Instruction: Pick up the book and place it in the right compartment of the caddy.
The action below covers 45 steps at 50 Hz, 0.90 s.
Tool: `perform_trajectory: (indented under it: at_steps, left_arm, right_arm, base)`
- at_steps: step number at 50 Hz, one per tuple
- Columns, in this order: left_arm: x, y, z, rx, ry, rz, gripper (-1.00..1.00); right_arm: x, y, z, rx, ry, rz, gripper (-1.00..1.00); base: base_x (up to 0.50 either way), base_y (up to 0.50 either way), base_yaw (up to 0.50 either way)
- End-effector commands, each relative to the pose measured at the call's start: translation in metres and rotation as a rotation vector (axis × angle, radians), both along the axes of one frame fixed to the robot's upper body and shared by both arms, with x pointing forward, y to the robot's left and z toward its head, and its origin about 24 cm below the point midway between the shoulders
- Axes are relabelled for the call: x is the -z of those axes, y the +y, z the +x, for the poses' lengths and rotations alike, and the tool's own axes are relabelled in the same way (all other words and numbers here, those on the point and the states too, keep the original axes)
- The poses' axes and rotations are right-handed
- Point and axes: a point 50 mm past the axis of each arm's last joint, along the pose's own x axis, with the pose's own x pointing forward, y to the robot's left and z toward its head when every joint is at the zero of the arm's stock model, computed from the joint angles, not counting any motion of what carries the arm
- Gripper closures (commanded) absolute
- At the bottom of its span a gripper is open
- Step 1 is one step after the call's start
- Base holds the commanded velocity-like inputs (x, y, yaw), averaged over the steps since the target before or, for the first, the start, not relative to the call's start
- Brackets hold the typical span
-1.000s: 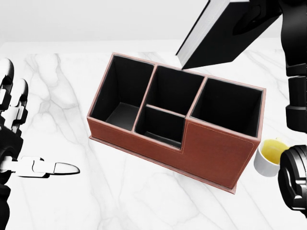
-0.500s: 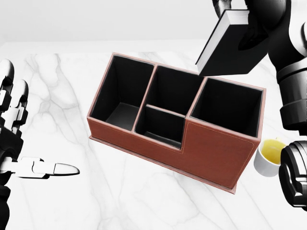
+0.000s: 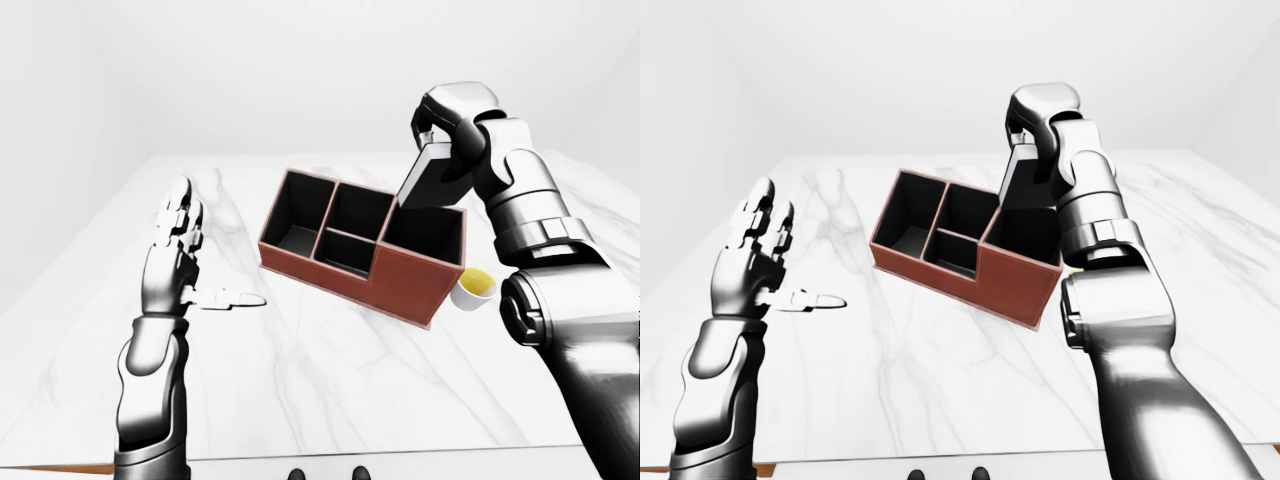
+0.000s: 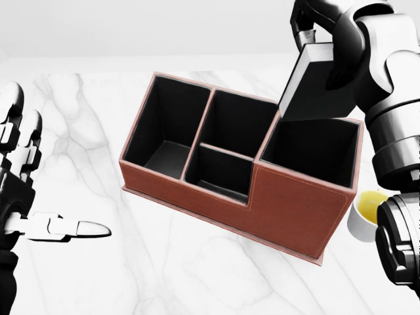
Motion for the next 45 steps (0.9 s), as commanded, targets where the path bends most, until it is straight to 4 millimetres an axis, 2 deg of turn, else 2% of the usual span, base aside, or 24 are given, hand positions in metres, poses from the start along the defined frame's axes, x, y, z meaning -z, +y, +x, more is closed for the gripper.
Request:
perform_trajectory:
  at_steps: [1,13,21,32,45]
  left_arm:
    - [0.002,-0.001,0.005,-0.004,0.012,0.000,-1.00]
    - [0.004,-0.001,0.005,-0.007,0.017,-0.008,-1.00]
    - [0.007,0.003,0.003,-0.010,0.032,-0.007,-1.00]
    - [0.014,0.004,0.004,-0.012,0.061,-0.012,-1.00]
    - [0.017,0.005,0.006,-0.015,0.077,-0.014,-1.00]
  right_arm:
    - [0.008,0.000,0.003,0.017,-0.033,-0.035,1.00]
    - [0.025,0.001,0.004,0.017,-0.029,-0.058,1.00]
    - [0.028,0.002,0.006,0.019,-0.037,-0.075,1.00]
    - [0.045,0.003,0.007,0.023,-0.027,-0.122,1.00]
    - [0.055,0.006,0.008,0.015,-0.009,-0.120,1.00]
  base:
    - [0.00,0.00,0.00]
    - [0.00,0.00,0.00]
    - [0.00,0.00,0.00]
    - [0.00,0.00,0.00]
    - [0.00,0.00,0.00]
